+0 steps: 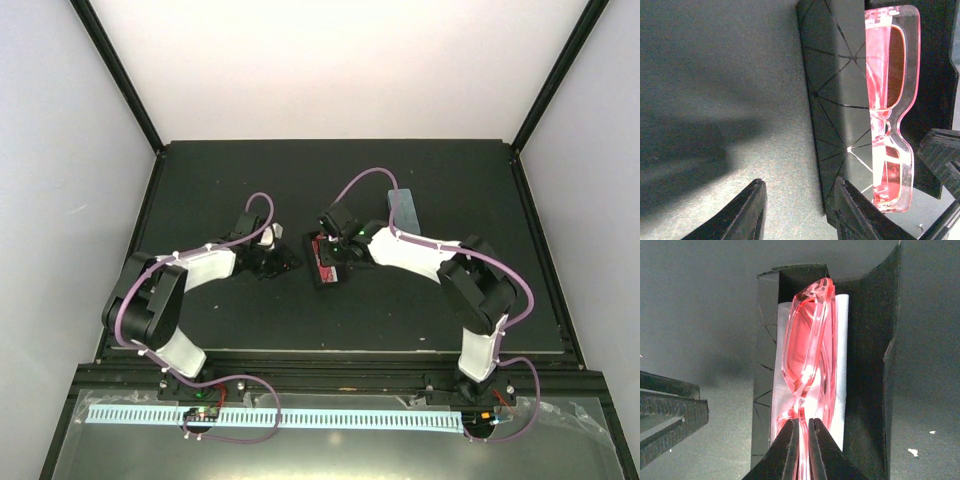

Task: Organize the sunglasses
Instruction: Place the sunglasses in the sunglasses case, then close the sunglasses case at the center of the board.

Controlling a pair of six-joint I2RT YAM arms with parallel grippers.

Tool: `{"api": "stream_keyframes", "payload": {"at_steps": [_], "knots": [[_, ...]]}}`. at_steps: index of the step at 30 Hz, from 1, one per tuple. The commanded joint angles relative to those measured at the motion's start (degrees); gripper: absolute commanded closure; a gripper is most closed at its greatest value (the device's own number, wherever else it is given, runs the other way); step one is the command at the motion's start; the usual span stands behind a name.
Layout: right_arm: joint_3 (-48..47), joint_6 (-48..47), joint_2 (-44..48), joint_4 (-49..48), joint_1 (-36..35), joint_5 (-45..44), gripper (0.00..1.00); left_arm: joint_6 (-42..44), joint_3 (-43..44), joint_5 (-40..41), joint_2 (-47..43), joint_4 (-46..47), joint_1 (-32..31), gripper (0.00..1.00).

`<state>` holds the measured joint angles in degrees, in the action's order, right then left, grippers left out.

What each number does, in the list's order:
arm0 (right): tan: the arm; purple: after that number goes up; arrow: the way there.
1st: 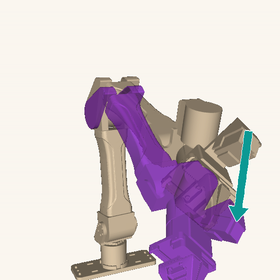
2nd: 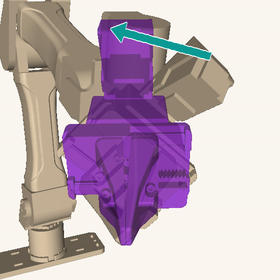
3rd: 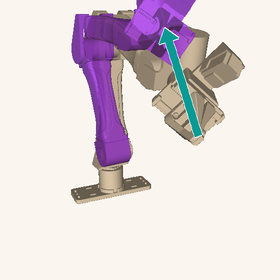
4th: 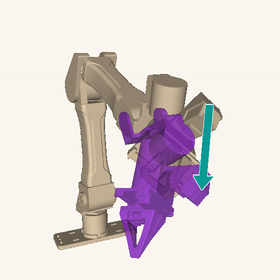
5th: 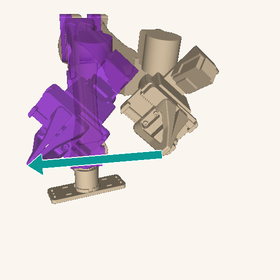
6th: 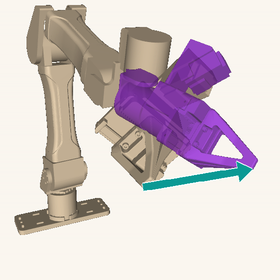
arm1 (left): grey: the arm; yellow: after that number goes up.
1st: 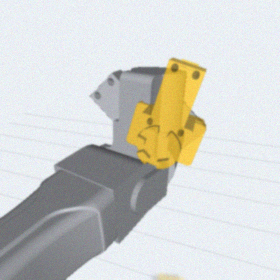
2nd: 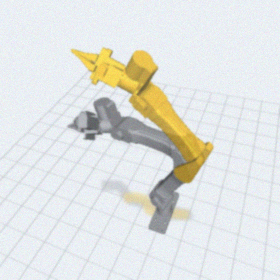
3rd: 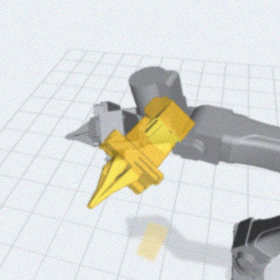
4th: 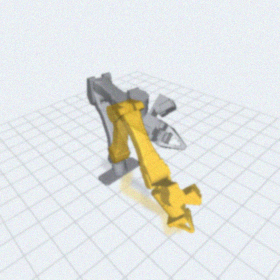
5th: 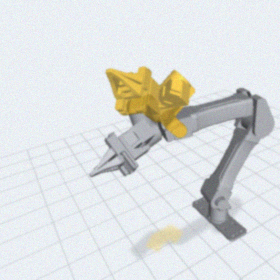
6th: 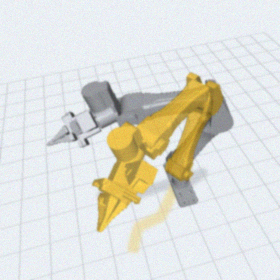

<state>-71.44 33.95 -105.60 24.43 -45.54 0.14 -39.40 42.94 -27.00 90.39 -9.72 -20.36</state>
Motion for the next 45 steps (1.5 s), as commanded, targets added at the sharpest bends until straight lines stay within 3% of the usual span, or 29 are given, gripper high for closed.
{"api": "stream_keyframes", "payload": {"at_steps": [1, 11, 37, 41, 45], "knots": [[-1.2, -1.5, -2.3, 1.0, 0.2, -0.2, 0.90, 0.2, 1.7, -4.1, 1.8, 3.7, -0.9, 0.63], [-0.4, -2.0, -2.9, 0.8, 0.2, -1.2, 0.89, -1.3, 2.4, -7.8, 5.9, 8.2, -2.2, 0.58], [-1.5, -3.8, -6.1, -3.7, 0.3, 8.7, 0.91, -2.1, 2.5, -10.0, 9.4, 10.8, -3.0, 0.70], [-1.5, -3.6, -4.9, -3.2, 0.3, 5.9, 0.89, -1.8, 2.7, -10.0, 9.5, 10.2, -2.9, 0.70], [-0.5, -3.2, -0.3, -2.1, 0.3, 0.1, 0.81, -1.4, 2.8, -8.6, 8.7, 9.5, -2.9, 0.68]]}}
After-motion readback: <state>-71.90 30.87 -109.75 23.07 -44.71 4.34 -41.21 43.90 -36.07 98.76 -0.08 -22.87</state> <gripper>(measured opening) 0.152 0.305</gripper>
